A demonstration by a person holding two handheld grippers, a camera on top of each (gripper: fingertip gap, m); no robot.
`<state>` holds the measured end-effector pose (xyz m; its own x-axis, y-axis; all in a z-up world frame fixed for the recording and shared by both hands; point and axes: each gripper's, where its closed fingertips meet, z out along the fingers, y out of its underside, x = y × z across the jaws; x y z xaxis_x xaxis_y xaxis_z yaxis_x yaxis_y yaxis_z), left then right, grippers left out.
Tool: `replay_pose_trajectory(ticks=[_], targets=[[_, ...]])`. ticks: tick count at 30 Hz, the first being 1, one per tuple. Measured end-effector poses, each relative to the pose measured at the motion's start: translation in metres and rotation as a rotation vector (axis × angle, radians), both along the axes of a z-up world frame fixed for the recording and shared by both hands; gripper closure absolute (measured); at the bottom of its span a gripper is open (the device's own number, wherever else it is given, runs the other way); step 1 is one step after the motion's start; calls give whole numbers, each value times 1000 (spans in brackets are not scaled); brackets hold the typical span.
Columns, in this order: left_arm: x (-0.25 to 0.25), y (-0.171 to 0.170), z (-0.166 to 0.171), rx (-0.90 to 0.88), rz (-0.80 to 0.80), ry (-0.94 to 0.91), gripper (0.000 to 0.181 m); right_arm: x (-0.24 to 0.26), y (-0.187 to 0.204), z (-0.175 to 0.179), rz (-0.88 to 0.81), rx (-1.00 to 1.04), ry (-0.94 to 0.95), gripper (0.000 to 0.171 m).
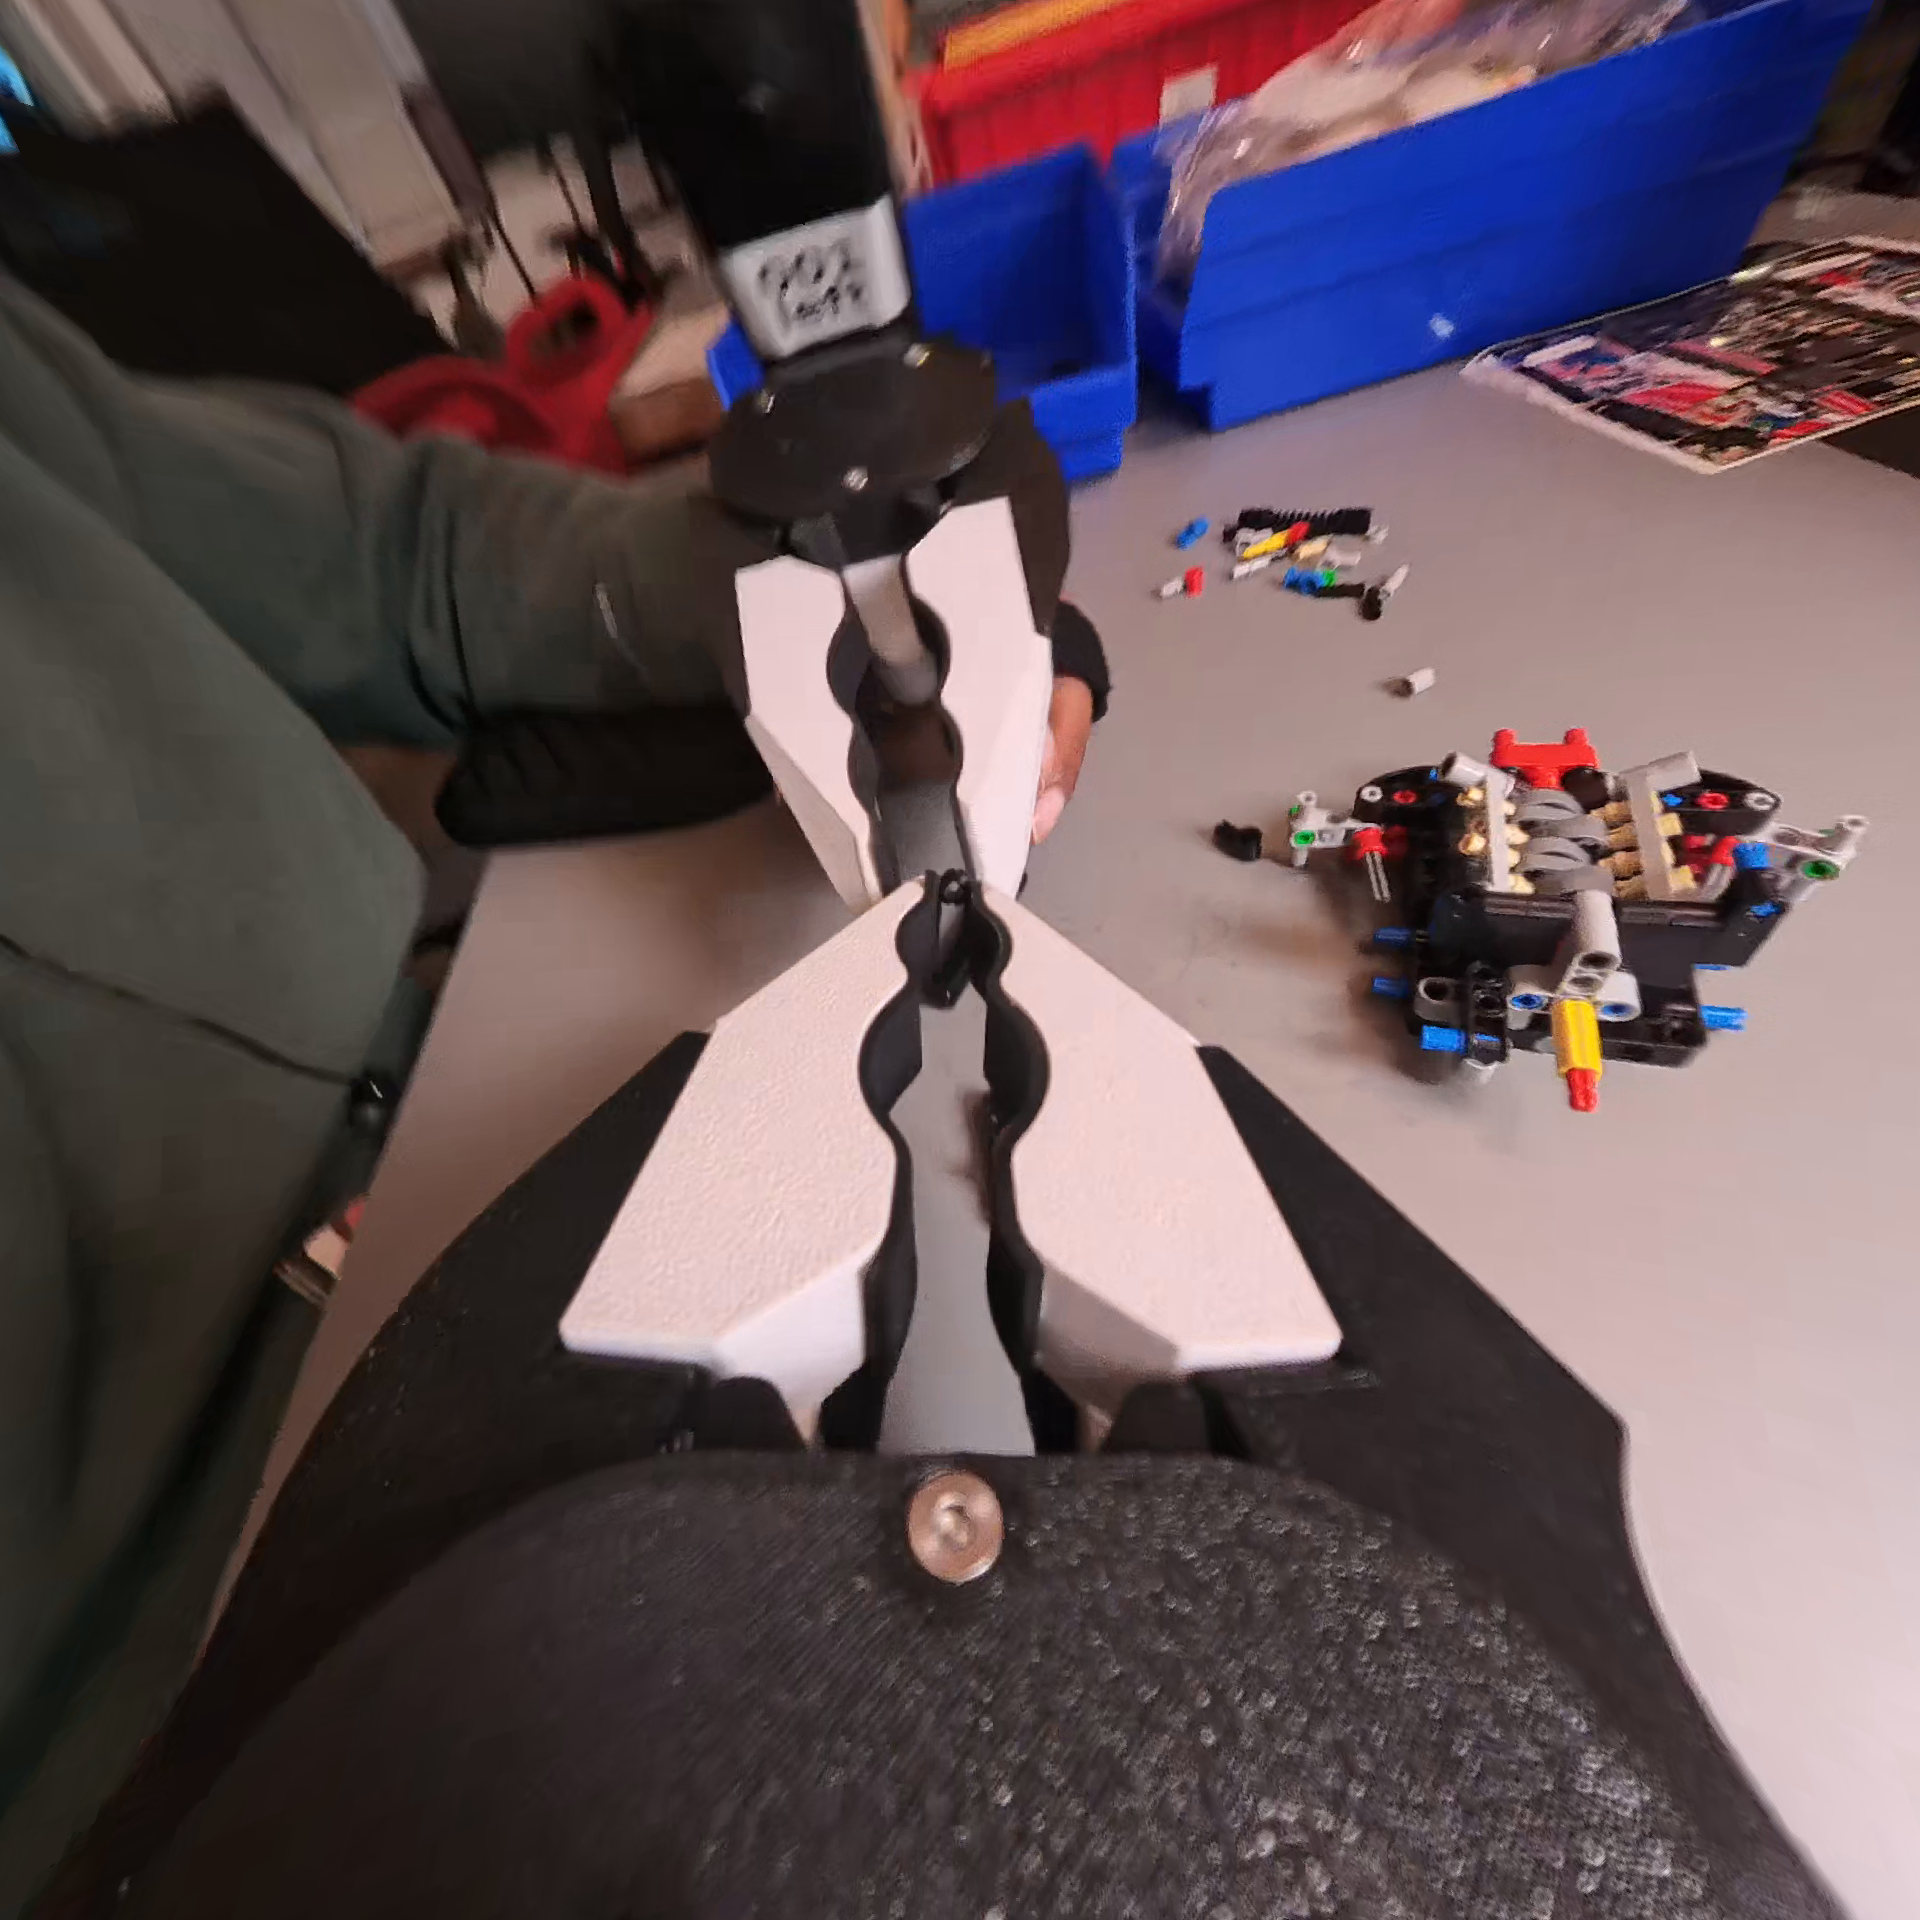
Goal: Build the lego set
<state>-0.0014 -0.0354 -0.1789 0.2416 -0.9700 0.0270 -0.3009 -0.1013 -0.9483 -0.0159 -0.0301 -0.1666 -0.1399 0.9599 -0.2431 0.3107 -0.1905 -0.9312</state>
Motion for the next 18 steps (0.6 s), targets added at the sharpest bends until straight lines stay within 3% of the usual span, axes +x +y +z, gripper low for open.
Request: replay_pose_trajectory(ticks=[8, 18], targets=[[-8, 11, 26, 178, 96, -74, 170, 1, 6, 20, -71, -217, 163, 168], [-10, 9, 32, 245, 101, -77, 177, -4, 4, 20, -70, -253, 196, 168]])
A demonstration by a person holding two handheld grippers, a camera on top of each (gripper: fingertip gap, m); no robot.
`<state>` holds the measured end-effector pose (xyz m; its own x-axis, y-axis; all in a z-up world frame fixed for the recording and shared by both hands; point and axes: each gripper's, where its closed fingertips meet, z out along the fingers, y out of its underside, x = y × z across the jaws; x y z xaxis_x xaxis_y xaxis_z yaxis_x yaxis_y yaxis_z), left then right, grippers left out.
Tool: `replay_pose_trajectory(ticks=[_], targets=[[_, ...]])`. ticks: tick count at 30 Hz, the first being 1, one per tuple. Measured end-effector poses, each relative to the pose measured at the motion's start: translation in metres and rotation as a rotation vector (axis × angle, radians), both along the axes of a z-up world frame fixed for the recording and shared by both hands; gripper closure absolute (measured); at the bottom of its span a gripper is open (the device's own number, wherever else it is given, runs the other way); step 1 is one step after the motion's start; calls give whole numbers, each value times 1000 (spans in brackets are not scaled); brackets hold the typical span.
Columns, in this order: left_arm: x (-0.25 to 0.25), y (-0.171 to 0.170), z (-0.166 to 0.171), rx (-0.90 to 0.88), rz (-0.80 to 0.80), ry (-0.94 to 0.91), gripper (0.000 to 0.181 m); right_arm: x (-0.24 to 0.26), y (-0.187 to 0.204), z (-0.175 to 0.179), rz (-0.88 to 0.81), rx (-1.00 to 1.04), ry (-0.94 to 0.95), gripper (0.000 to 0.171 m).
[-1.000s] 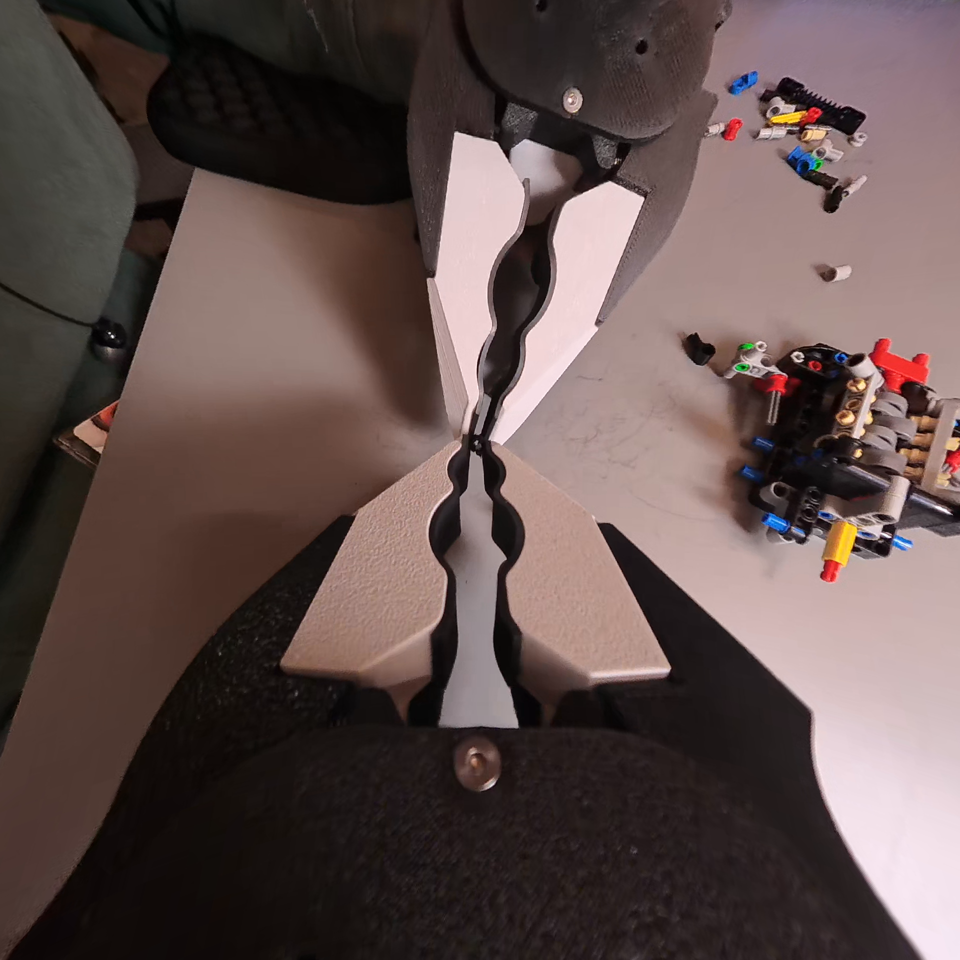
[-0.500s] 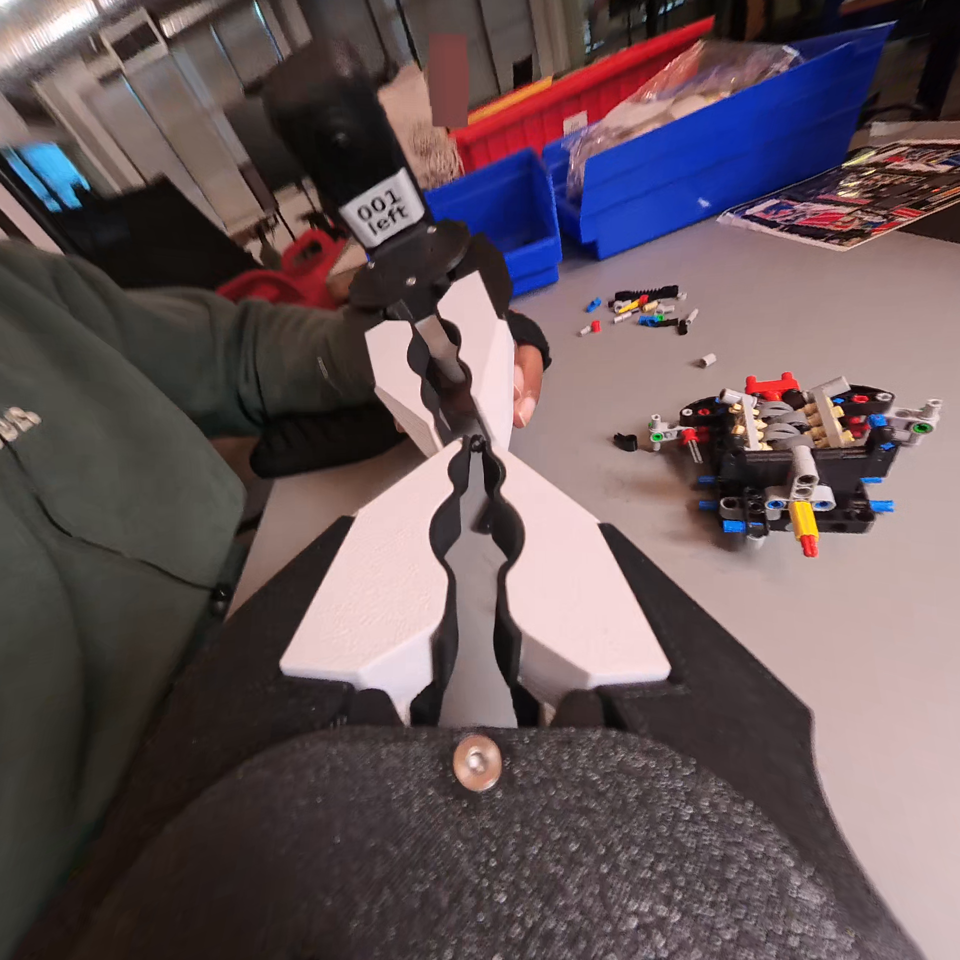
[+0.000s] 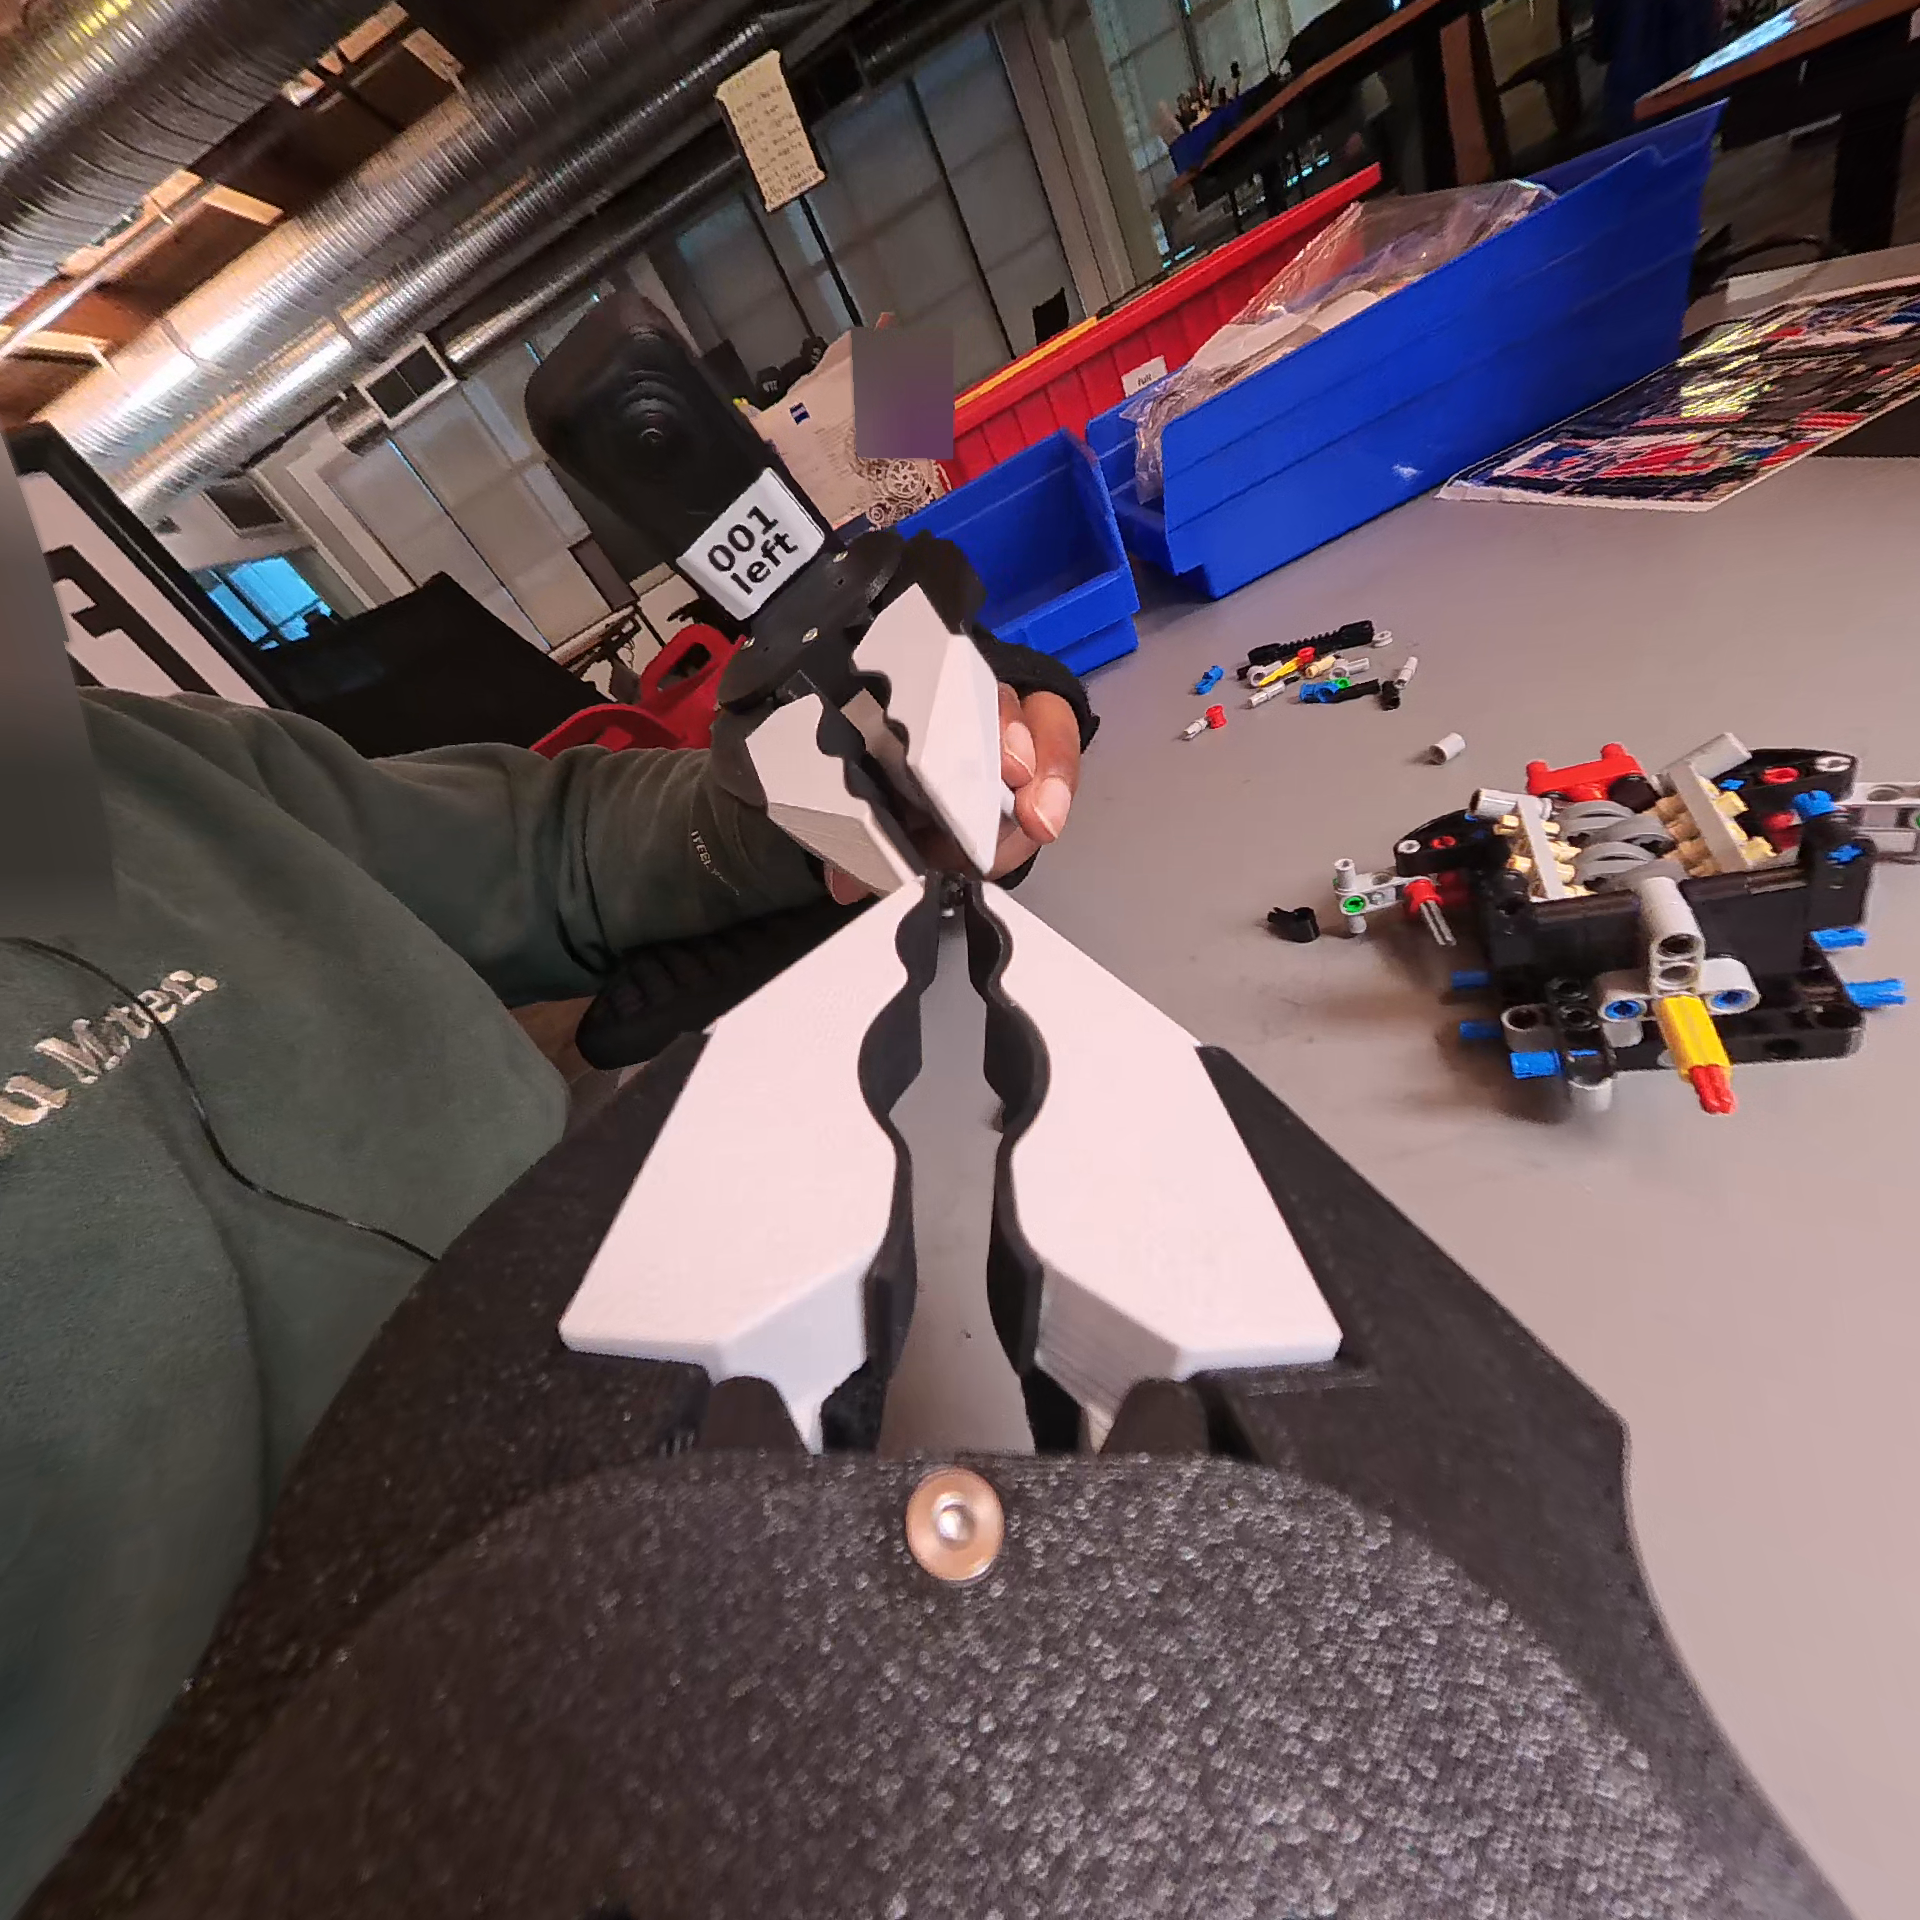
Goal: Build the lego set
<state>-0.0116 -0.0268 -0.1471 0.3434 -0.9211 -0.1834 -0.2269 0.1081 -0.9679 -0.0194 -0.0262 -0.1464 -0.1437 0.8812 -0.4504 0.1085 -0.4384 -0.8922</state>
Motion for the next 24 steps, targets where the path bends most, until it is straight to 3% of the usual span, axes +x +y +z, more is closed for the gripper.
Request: replay_pose_trajectory(ticks=[7, 24], targets=[[2, -3, -2, 2, -13, 36, 178, 1, -3, -2, 16, 13, -16, 168], [4, -8, -8, -44, -46, 64, 179, 4, -6, -5, 44, 353, -168, 167]])
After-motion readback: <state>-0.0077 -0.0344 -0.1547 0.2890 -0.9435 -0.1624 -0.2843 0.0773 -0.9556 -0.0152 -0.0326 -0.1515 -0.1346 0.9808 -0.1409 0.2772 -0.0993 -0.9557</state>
